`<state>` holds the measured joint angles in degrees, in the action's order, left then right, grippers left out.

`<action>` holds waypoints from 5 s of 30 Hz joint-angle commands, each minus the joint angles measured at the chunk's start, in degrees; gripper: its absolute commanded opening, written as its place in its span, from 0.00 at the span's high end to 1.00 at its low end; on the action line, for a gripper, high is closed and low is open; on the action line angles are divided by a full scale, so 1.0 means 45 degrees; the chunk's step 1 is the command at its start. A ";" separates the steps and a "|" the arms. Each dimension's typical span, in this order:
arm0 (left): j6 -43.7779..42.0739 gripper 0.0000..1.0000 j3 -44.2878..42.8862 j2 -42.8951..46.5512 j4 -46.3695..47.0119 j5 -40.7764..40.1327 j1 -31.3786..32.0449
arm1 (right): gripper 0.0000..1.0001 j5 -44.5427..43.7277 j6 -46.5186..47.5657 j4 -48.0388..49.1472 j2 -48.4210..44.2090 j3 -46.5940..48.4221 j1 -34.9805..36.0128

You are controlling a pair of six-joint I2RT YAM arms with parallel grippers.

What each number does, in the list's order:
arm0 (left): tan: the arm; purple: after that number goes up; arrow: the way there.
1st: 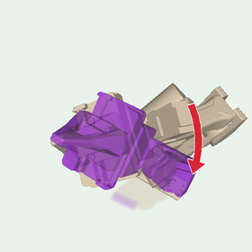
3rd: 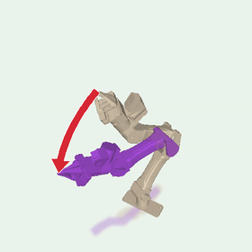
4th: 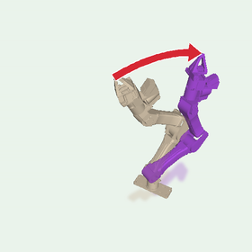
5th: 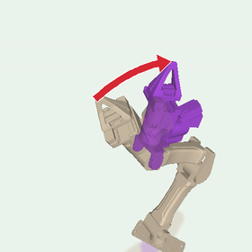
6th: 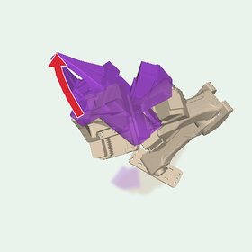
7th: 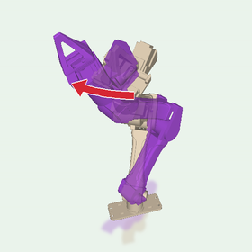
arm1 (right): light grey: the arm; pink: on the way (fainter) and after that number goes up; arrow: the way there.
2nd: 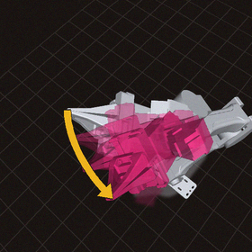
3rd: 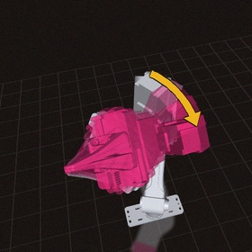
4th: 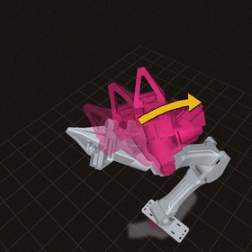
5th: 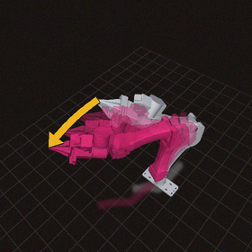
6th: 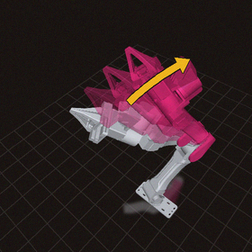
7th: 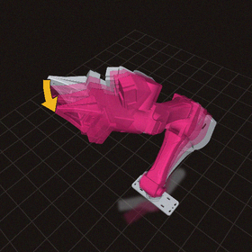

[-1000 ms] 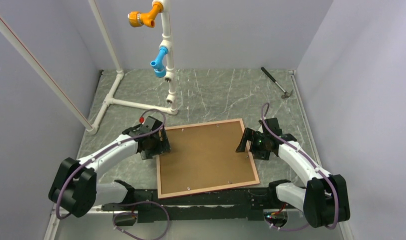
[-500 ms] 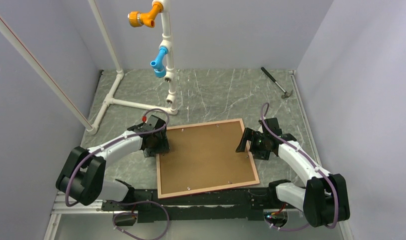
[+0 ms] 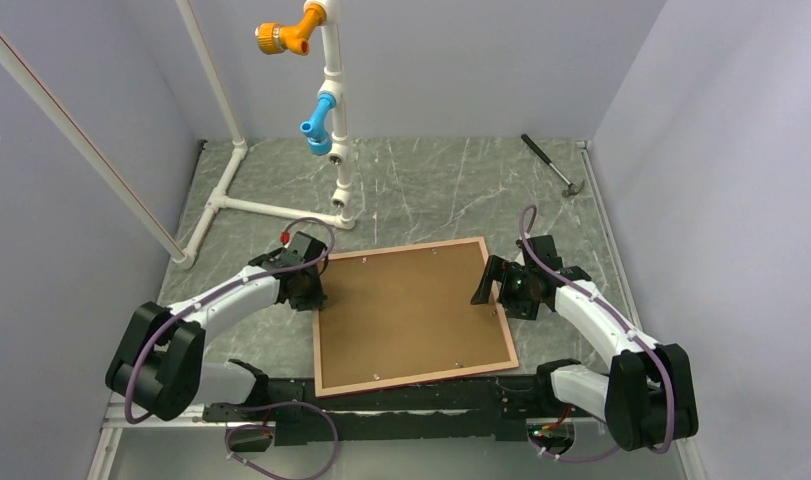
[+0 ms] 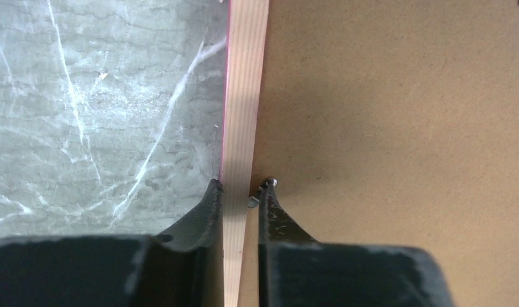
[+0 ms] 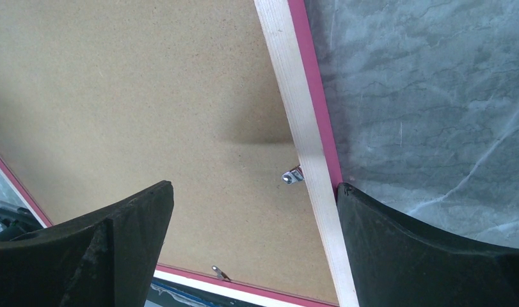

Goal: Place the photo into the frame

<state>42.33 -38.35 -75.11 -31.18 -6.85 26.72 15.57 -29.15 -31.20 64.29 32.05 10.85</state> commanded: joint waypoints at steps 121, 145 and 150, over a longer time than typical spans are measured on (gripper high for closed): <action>-0.1561 0.93 0.0218 -0.1217 0.0725 0.0543 -0.1055 | 1.00 -0.1212 -0.1502 0.0002 1.4080 1.2952 1.0773; -0.1006 0.33 0.1872 0.4122 -0.0571 0.3450 -0.1100 | 0.32 -0.2688 -0.1297 -0.0300 0.5680 0.7309 0.8008; -0.0731 0.35 0.2353 0.3795 0.0033 0.3882 -0.1003 | 0.21 -0.3150 -0.0878 -0.1307 0.3121 0.4924 0.4126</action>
<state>37.43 -28.36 -57.49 -34.59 7.38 21.85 4.99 -34.74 -31.66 85.34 59.64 40.03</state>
